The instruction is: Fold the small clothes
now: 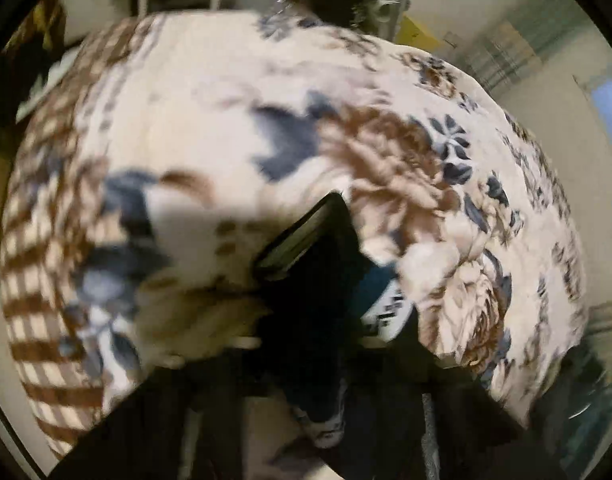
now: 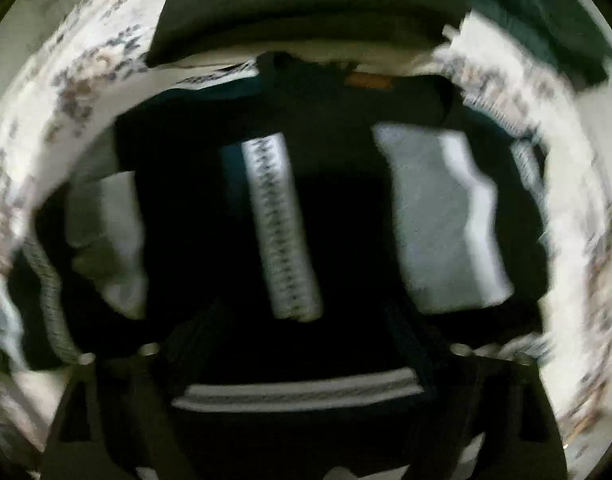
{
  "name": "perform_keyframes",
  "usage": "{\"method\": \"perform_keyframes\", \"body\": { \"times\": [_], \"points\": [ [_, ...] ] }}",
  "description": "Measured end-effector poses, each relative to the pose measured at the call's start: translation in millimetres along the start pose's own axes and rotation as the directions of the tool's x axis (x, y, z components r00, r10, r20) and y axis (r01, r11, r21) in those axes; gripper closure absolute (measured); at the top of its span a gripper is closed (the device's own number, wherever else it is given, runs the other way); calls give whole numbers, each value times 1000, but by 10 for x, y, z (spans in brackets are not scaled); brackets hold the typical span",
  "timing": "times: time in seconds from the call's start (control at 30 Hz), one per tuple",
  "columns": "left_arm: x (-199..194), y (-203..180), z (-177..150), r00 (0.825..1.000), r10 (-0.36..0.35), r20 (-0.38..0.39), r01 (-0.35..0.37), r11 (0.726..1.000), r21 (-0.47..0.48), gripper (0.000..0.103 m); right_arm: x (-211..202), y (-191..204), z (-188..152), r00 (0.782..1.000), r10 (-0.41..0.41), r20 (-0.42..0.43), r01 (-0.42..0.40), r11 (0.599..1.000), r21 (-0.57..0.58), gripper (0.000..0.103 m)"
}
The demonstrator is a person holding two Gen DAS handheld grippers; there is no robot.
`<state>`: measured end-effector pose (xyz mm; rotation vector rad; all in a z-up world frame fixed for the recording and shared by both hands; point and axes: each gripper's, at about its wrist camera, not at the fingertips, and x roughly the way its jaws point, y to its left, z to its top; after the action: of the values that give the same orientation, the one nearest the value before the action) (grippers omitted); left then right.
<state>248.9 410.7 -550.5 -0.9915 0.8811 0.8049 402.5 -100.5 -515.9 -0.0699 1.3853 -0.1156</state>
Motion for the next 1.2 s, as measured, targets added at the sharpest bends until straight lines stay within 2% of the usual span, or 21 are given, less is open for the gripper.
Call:
{"method": "perform_keyframes", "body": {
  "times": [0.13,0.2,0.33,0.47,0.53,0.57,0.63,0.67,0.73,0.77,0.83,0.9,0.97,1.03,1.07,1.1,1.17,1.2],
  "points": [
    [-328,-305,-27,996,-2,92,-7,995,97,98,57,-285,27,998,-66,25,66,998,-4,2],
    [-574,-580,-107,991,-24,132,1,985,173,98,83,-377,64,997,-74,35,74,997,-4,2],
    [-1036,-1212,-444,981,-86,175,20,938,346,98,70,-533,106,997,-53,57,53,999,10,2],
    [-1404,-1958,-1094,974,-176,141,77,846,528,98,45,-892,127,998,35,58,-37,998,46,2],
    [-1504,-2345,-1518,971,-218,94,117,785,609,98,63,-1197,125,994,104,43,-108,989,101,2],
    [-1538,-2585,-1838,968,-245,49,155,741,653,98,70,-1309,109,993,117,36,-120,985,121,2],
    [-1540,-2924,-2292,964,-266,-9,196,686,701,98,94,-1745,62,987,161,25,-163,967,193,2],
    [-1522,-3138,-2646,957,-281,-66,240,649,722,98,104,-1932,37,985,169,21,-169,960,221,2],
    [-1502,-3422,-3119,947,-292,-135,292,602,743,98,142,-2337,-11,985,172,14,-169,948,271,2],
    [-1473,-3612,-3494,937,-297,-184,327,561,761,98,167,-2602,-56,985,174,13,-170,938,303,2],
    [-1436,-3841,-3966,925,-295,-239,364,510,780,98,228,-3024,-118,987,161,-2,-150,927,344,2],
    [-1350,-4051,-4527,911,-278,-305,404,452,795,98,294,-3469,-200,987,158,-21,-138,910,390,2],
    [-1230,-4200,-4981,904,-237,-356,425,407,808,97,354,-3872,-292,987,154,-39,-123,894,431,2],
    [-1112,-4292,-5386,911,-181,-370,412,377,830,94,404,-4240,-397,984,173,-50,-130,873,471,2],
    [-1046,-4307,-5559,919,-144,-368,395,361,845,94,416,-4364,-443,980,194,-53,-145,862,486,2],
    [-988,-4314,-5694,933,-103,-345,358,346,867,93,438,-4498,-477,972,228,-59,-169,850,500,2],
    [-934,-4242,-5812,951,-64,-303,307,316,898,87,465,-4692,-515,947,314,-65,-236,821,520,2],
    [-933,-4176,-5818,952,-59,-301,304,315,899,75,472,-4769,-539,928,368,-54,-285,796,534,3]
  ]
}}
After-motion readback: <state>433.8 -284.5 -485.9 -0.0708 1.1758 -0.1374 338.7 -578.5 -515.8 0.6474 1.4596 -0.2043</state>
